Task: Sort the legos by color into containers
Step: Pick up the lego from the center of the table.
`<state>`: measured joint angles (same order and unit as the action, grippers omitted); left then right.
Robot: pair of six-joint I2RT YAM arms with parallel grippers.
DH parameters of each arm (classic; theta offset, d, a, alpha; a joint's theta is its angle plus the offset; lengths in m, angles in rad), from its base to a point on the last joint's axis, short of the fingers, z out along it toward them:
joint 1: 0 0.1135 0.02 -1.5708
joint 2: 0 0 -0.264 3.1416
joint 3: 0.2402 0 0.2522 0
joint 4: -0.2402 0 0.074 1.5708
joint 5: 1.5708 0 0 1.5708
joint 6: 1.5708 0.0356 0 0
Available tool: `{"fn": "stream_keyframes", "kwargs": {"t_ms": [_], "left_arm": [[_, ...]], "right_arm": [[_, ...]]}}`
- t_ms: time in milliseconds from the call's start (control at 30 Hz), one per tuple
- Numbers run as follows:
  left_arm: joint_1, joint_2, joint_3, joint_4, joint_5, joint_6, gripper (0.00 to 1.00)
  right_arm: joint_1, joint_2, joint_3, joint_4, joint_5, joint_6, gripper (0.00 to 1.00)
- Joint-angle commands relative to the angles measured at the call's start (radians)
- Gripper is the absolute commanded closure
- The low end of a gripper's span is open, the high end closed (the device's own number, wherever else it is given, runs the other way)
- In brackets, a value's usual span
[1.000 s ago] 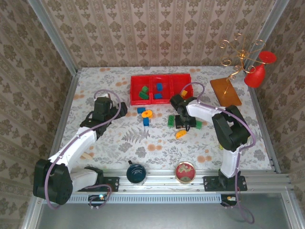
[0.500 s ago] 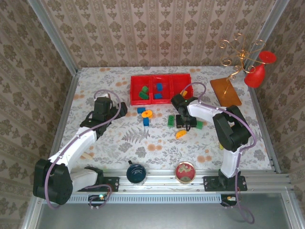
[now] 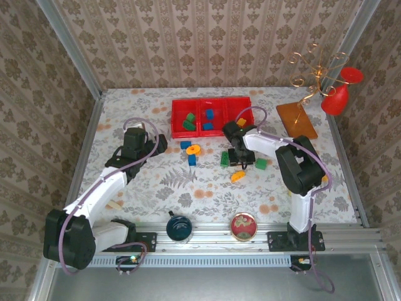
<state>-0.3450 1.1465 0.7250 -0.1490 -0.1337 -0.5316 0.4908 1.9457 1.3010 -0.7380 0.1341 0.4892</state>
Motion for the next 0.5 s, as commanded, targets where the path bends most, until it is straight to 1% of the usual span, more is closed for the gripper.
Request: {"fn": "stream_keyframes", "kwargs": {"t_ms": [0, 100, 167, 333, 467], "left_arm": [[0.008, -0.028, 0.007, -0.001, 0.000, 0.000, 0.00], [0.009, -0.027, 0.009, -0.001, 0.001, 0.003, 0.00], [0.011, -0.025, 0.011, -0.001, 0.001, 0.005, 0.00], [0.011, -0.021, 0.014, 0.002, 0.005, 0.005, 0.00], [0.011, -0.022, 0.016, 0.000, 0.008, 0.007, 0.00]], "right_arm": [[-0.011, 0.016, 0.024, 0.000, 0.019, -0.011, 0.64], [-0.011, -0.015, 0.028, -0.010, 0.033, -0.021, 0.75], [-0.011, -0.038, 0.046, -0.027, 0.056, -0.032, 0.80], [-0.024, -0.078, 0.126, -0.048, 0.142, -0.070, 0.83], [-0.045, -0.071, 0.215, -0.032, 0.191, -0.101, 0.85]]}}
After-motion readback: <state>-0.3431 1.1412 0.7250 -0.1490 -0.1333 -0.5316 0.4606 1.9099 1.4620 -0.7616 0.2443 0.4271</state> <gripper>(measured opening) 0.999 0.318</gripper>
